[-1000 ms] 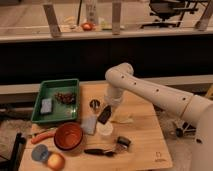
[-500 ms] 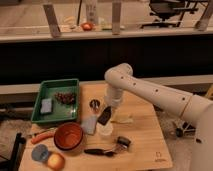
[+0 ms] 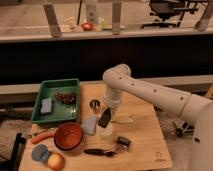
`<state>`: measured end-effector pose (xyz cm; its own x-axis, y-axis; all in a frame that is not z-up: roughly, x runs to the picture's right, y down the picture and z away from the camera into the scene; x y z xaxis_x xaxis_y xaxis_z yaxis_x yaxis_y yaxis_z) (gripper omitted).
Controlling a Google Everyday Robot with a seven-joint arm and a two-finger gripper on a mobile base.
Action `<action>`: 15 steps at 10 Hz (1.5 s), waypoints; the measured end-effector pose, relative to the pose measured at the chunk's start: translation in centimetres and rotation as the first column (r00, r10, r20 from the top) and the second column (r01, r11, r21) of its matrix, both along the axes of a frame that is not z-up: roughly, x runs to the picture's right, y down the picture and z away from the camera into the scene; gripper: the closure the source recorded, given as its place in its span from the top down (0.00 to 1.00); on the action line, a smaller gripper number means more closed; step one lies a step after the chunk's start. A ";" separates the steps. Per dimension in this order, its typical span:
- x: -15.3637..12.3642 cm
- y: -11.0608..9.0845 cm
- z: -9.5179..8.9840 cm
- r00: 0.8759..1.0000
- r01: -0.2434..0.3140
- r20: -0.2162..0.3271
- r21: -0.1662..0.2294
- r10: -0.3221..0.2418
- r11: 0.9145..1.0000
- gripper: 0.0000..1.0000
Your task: Place eraser in paper cup
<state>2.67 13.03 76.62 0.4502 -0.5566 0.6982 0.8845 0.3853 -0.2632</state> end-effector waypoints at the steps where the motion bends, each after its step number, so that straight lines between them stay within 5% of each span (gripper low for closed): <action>1: 0.0 0.4 -0.2 1.000 0.016 0.009 -0.007 -0.016 1.000 0.00; 13: -1.0 2.8 -2.8 0.985 0.152 0.089 -0.010 -0.150 0.988 0.00; 15: -1.0 2.8 -3.0 0.983 0.157 0.099 -0.017 -0.155 0.987 0.14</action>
